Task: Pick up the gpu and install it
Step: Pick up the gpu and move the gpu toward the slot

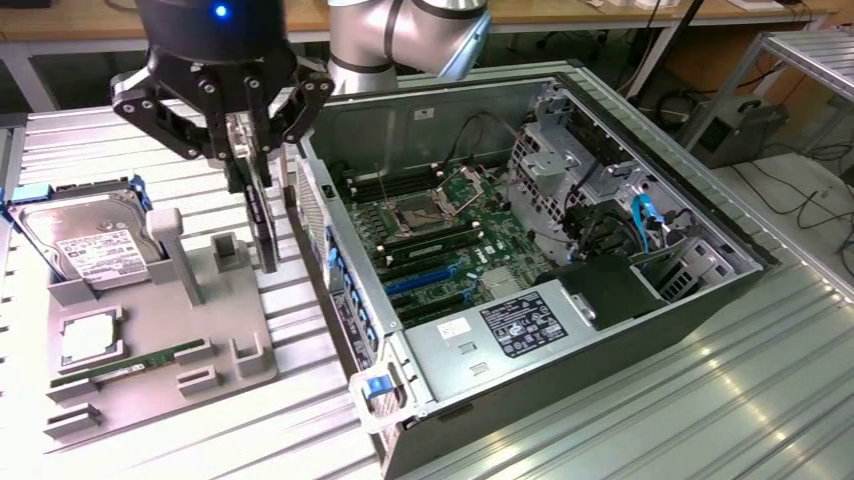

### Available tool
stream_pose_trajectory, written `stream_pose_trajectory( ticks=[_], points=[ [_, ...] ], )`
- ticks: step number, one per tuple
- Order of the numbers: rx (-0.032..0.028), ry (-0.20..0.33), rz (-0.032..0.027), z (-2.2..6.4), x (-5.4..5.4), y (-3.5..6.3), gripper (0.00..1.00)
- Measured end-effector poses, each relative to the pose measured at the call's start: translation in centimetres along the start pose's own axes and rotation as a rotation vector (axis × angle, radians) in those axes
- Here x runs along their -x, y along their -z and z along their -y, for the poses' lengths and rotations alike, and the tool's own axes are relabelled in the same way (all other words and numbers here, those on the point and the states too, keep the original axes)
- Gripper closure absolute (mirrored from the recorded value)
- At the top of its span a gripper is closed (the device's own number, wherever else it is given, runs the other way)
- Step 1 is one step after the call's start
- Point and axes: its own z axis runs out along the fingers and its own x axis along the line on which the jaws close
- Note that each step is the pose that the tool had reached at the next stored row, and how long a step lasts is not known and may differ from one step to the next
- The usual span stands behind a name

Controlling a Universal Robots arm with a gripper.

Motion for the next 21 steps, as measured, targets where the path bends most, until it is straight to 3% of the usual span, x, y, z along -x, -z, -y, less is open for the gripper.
stream_pose_trajectory(
  ticks=[8, 13, 21],
  points=[
    [0.0004, -0.002, -0.0258, 0.72, 3.3, 1.51, 0.74],
    [0.0007, -0.003, -0.0386, 1.06, 5.6, 1.85, 0.74],
    [0.0026, -0.003, -0.0432, 1.42, 10.5, 1.85, 0.74]
  ],
)
